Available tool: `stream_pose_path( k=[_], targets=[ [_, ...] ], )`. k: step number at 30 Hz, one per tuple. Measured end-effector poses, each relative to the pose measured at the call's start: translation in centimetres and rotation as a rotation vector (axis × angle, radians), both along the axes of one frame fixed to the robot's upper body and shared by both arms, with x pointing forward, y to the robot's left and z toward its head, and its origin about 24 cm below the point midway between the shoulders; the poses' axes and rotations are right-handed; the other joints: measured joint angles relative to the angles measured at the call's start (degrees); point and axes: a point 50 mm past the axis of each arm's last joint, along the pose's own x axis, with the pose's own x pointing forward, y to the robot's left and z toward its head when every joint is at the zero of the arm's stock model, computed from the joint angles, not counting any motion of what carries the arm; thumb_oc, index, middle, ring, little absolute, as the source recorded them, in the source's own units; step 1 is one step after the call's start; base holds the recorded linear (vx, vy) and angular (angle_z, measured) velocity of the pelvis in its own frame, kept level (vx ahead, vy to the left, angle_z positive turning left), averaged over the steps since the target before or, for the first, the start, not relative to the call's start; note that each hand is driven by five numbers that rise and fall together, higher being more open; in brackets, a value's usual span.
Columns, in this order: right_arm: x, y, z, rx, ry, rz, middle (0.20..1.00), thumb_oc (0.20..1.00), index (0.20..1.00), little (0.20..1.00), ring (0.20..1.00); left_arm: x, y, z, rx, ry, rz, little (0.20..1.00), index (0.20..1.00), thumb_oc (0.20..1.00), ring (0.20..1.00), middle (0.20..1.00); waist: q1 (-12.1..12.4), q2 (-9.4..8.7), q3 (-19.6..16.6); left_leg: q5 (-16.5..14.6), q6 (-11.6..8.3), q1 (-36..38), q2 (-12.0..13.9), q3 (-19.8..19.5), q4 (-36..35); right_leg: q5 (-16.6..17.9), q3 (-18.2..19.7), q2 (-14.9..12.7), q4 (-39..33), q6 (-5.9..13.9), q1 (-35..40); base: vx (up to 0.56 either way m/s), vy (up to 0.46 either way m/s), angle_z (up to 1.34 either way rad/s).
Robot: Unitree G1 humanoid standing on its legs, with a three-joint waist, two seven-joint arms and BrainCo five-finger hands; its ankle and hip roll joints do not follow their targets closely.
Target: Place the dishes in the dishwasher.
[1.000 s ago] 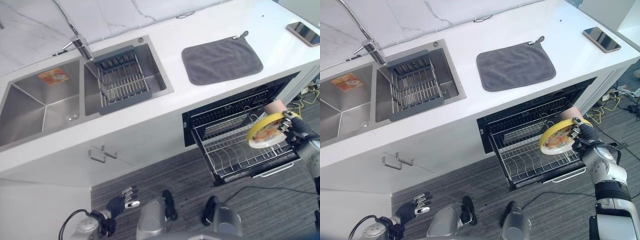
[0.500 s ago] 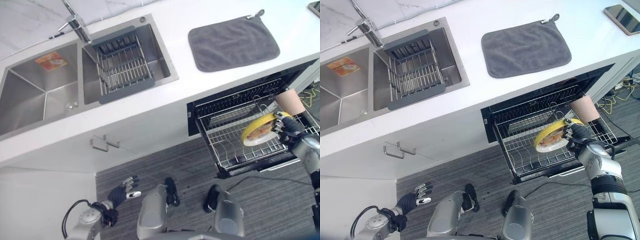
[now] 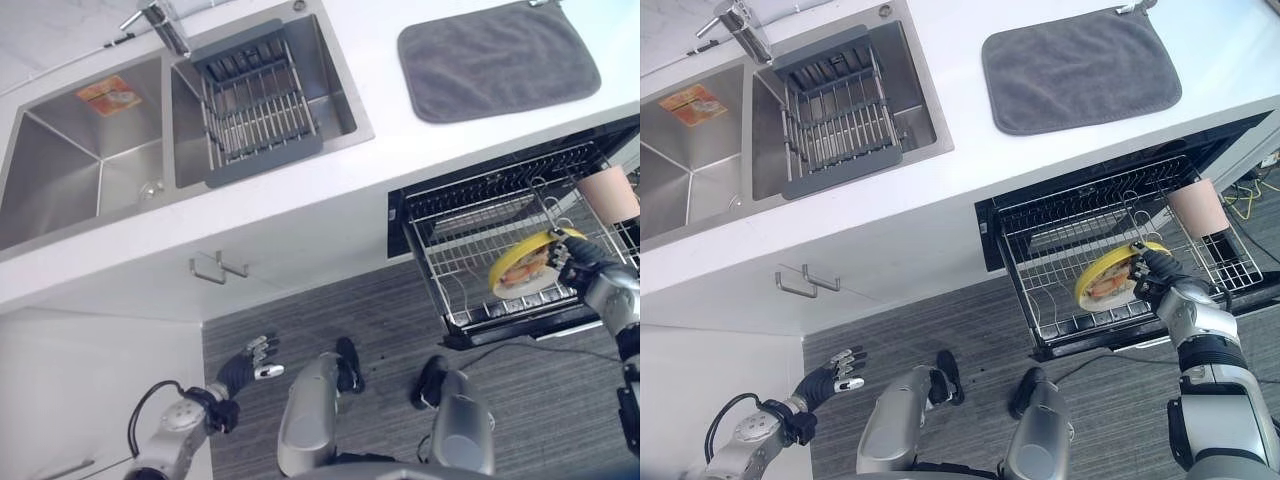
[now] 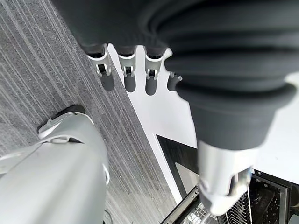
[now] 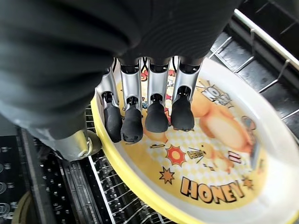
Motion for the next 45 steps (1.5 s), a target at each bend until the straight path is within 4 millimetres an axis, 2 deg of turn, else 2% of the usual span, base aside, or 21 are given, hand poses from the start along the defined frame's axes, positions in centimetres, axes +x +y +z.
stream_pose_path(
  k=[8, 15, 18, 21, 24, 27, 32, 37, 39, 41, 42, 43, 44, 45],
  targets=[
    [1.2, -0.9, 1.2, -0.042, 0.049, -0.073, 0.200, 0.200, 0.200, 0.200, 0.200, 0.9, -1.0, 0.6, -0.003, -0.036, -0.044, 1.000, 1.000, 1.000, 1.000, 1.000, 1.6, 1.52, 1.0, -0.4, 0.35, -1.5, -0.1, -0.2, 2.3, -1.3, 0.1, -1.4, 3.1, -0.18, -1.6, -0.02, 0.013, 0.04],
    [2.1, -1.6, 3.7, -0.115, 0.059, -0.123, 0.200, 0.200, 0.200, 0.200, 0.200, 1.8, -2.8, 1.7, -0.038, -0.087, -0.098, 1.000, 1.000, 1.000, 1.000, 1.000, 3.2, 5.54, 2.1, -0.8, 0.42, -3.0, -0.5, 0.2, 3.1, -1.8, -0.3, -3.2, 5.3, -0.12, -3.3, -0.03, 0.039, 0.07],
    [2.5, -1.3, 4.4, -0.157, 0.093, -0.120, 0.200, 0.200, 0.200, 0.200, 0.200, 1.6, -3.2, 1.5, -0.043, -0.075, -0.118, 1.000, 1.000, 1.000, 1.000, 1.000, 4.1, 5.64, 2.1, -0.6, 0.83, -5.3, -1.1, 0.1, 4.1, -2.4, -0.4, -4.5, 7.3, -0.16, -5.7, -0.02, 0.046, 0.10],
    [2.6, -1.0, 4.1, -0.190, 0.123, -0.104, 0.200, 0.200, 0.200, 0.200, 0.200, 1.8, -3.2, 1.8, -0.041, -0.083, -0.123, 1.000, 1.000, 1.000, 1.000, 1.000, 5.7, 5.59, 2.1, -0.6, 0.93, -5.5, -1.3, 0.0, 4.4, -2.8, -0.4, -4.9, 7.8, -0.03, -5.9, -0.01, 0.024, 0.06],
    [3.3, 0.3, 3.6, -0.236, 0.166, -0.078, 0.200, 0.200, 0.200, 0.200, 0.200, 2.0, -3.5, 2.1, -0.048, -0.097, -0.133, 1.000, 1.000, 1.000, 1.000, 1.000, 5.7, 5.55, 2.1, -0.7, 0.95, -6.5, -1.3, -1.0, 4.8, -3.1, -1.3, -5.0, 8.1, -0.02, -6.0, -0.01, 0.038, 0.13],
    [3.3, 0.8, 3.0, -0.262, 0.210, -0.073, 0.200, 0.200, 0.200, 0.200, 0.200, 2.1, -3.5, 2.2, -0.044, -0.102, -0.129, 1.000, 1.000, 1.000, 1.000, 1.000, 6.0, 5.48, 2.2, -0.7, 0.96, -6.8, -1.7, -1.3, 4.8, -3.5, -1.6, -5.6, 8.6, 0.10, -6.2, 0.00, 0.029, 0.10],
    [3.6, 0.9, 3.4, -0.283, 0.218, -0.102, 0.200, 0.200, 0.200, 0.200, 0.200, 2.1, -4.6, 2.4, -0.055, -0.110, -0.163, 1.000, 1.000, 1.000, 1.000, 1.000, 6.9, 5.42, 2.2, -0.6, 1.15, -8.7, -2.0, -1.6, 5.1, -3.7, -1.7, -6.0, 9.4, 0.10, -8.0, 0.00, 0.004, 0.03],
    [3.9, 1.0, 4.2, -0.296, 0.215, -0.104, 0.200, 0.200, 0.200, 0.200, 0.200, 2.1, -4.6, 2.3, -0.046, -0.111, -0.150, 1.000, 1.000, 1.000, 1.000, 1.000, 7.0, 5.35, 2.3, -0.6, 1.25, -10.5, -2.0, -1.9, 6.1, -3.9, -1.8, -6.5, 10.6, 0.50, -9.7, -0.01, -0.008, 0.03],
    [3.7, 0.8, 4.0, -0.310, 0.249, -0.108, 0.448, 0.448, 0.448, 0.448, 0.448, 2.1, -4.7, 2.4, -0.048, -0.115, -0.153, 1.000, 1.000, 1.000, 1.000, 1.000, 7.0, 5.27, 2.3, -0.6, 1.36, -11.5, -2.1, -2.2, 6.5, -4.1, -1.9, -6.7, 11.2, 0.51, -10.6, -0.01, -0.012, 0.05],
    [3.2, 0.4, 3.4, -0.304, 0.284, -0.127, 0.567, 0.567, 0.567, 0.567, 0.567, 2.1, -4.7, 2.4, -0.045, -0.116, -0.149, 1.000, 1.000, 1.000, 1.000, 1.000, 7.1, 5.27, 2.3, -0.6, 1.37, -11.6, -2.1, -2.2, 6.6, -4.1, -1.9, -6.8, 11.3, 0.40, -10.7, 0.00, 0.000, 0.00],
    [3.1, 0.3, 3.3, -0.299, 0.298, -0.131, 0.740, 0.740, 0.740, 0.740, 0.740, 2.1, -4.7, 2.4, -0.044, -0.115, -0.147, 1.000, 1.000, 1.000, 1.000, 1.000, 7.1, 5.27, 2.3, -0.6, 1.37, -11.8, -2.1, -2.2, 6.7, -4.4, -1.9, -6.9, 11.4, -0.13, -10.9, 0.00, 0.000, 0.00],
    [3.0, 0.3, 3.2, -0.295, 0.307, -0.132, 0.821, 0.821, 0.821, 0.821, 0.821, 2.1, -4.7, 2.4, -0.042, -0.116, -0.143, 1.000, 1.000, 1.000, 1.000, 1.000, 7.1, 5.28, 2.3, -0.6, 1.40, -12.1, -2.1, -2.4, 6.8, -4.5, -1.9, -6.9, 11.5, -0.18, -11.1, -0.01, -0.024, 0.04],
    [3.0, 0.3, 3.2, -0.297, 0.306, -0.134, 1.000, 1.000, 1.000, 1.000, 1.000, 2.2, -4.7, 2.5, -0.039, -0.120, -0.143, 1.000, 1.000, 1.000, 1.000, 1.000, 7.1, 5.28, 2.3, -0.6, 1.41, -12.4, -2.1, -2.5, 6.9, -4.5, -2.0, -6.9, 11.7, -0.22, -11.4, 0.00, -0.019, 0.04],
    [3.0, 0.3, 3.3, -0.298, 0.303, -0.135, 1.000, 1.000, 1.000, 1.000, 1.000, 2.2, -4.7, 2.5, -0.038, -0.121, -0.142, 1.000, 1.000, 1.000, 1.000, 1.000, 7.1, 5.27, 2.3, -0.6, 1.46, -12.7, -2.1, -2.5, 6.9, -4.5, -2.0, -7.0, 11.9, -0.26, -11.7, 0.00, 0.000, 0.00]
  ],
)
